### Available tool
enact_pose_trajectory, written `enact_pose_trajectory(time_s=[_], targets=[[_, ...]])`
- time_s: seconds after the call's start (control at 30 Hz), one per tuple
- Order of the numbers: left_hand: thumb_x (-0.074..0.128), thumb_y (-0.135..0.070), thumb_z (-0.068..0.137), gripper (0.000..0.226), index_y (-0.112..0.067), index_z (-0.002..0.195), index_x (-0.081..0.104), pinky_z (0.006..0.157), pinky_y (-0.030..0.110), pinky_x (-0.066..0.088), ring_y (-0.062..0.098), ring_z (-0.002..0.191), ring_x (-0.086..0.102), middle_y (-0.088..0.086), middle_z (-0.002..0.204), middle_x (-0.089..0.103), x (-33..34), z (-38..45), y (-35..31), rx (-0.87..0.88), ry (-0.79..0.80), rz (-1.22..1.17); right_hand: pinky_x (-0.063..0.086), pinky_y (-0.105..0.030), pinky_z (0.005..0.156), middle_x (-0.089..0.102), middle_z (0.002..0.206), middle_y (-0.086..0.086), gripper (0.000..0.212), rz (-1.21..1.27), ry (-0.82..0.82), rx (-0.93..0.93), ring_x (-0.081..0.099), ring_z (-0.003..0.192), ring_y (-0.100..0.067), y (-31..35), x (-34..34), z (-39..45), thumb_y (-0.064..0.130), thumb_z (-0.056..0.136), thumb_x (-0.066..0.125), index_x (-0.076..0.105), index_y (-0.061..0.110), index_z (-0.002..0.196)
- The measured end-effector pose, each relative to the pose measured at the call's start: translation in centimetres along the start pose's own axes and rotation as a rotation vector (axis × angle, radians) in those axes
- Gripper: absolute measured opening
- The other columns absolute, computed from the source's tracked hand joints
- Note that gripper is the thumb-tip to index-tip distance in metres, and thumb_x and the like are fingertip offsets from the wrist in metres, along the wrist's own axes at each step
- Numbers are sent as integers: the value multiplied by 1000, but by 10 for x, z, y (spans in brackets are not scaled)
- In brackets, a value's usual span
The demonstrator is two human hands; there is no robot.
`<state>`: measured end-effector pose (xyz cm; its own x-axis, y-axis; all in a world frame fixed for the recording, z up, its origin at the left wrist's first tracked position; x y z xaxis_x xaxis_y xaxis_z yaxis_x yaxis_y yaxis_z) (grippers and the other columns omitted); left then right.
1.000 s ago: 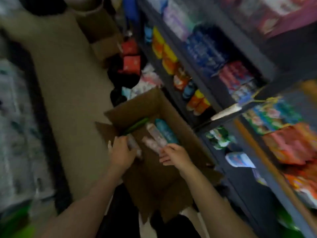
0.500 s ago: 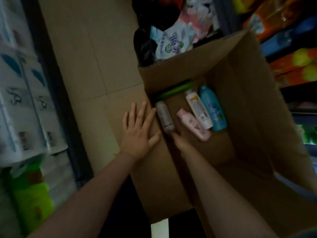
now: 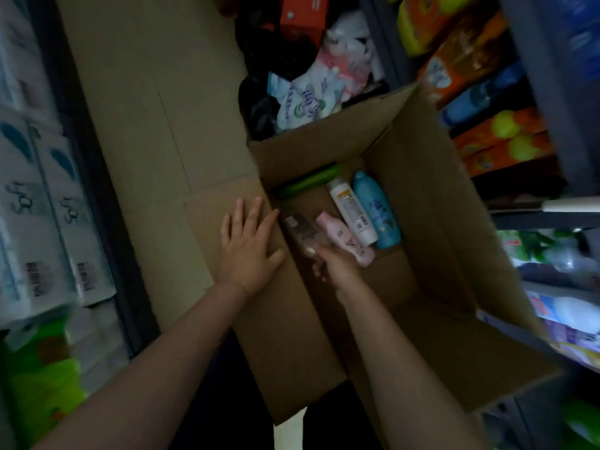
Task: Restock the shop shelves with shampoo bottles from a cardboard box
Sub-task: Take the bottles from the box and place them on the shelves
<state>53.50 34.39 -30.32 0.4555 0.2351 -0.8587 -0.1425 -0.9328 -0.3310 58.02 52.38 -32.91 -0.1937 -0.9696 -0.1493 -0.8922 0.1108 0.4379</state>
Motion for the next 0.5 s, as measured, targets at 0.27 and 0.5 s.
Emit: enact_pose_trajectory(time_s=[0.27, 0.5], targets=[[79, -33, 75, 52, -29, 125, 63, 96, 31, 45, 16, 117, 60, -5, 125, 65, -138, -30, -134, 414, 2, -318, 42, -25, 53, 64, 71, -11, 42, 344, 283, -319, 54, 60, -21, 85, -105, -183, 49, 90, 62, 69, 19, 118], [70, -55, 75, 56, -11, 108, 68, 76, 43, 56, 28, 74, 69, 17, 89, 73, -255, -102, -297, 156, 226, -1399, 38, -27, 49, 56, 67, -3, 63, 383, 180, -749, 50, 52, -14, 124, -214, -335, 50, 85, 54, 54, 5, 130]])
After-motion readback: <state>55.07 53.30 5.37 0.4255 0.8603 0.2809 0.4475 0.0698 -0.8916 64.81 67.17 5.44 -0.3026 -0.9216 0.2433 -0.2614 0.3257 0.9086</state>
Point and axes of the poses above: each hand's wrist, its own z-axis towards the middle knuckle, its own x-axis out of the palm, y = z × x, the point moved 2 cm from there along z, towards the middle knuckle
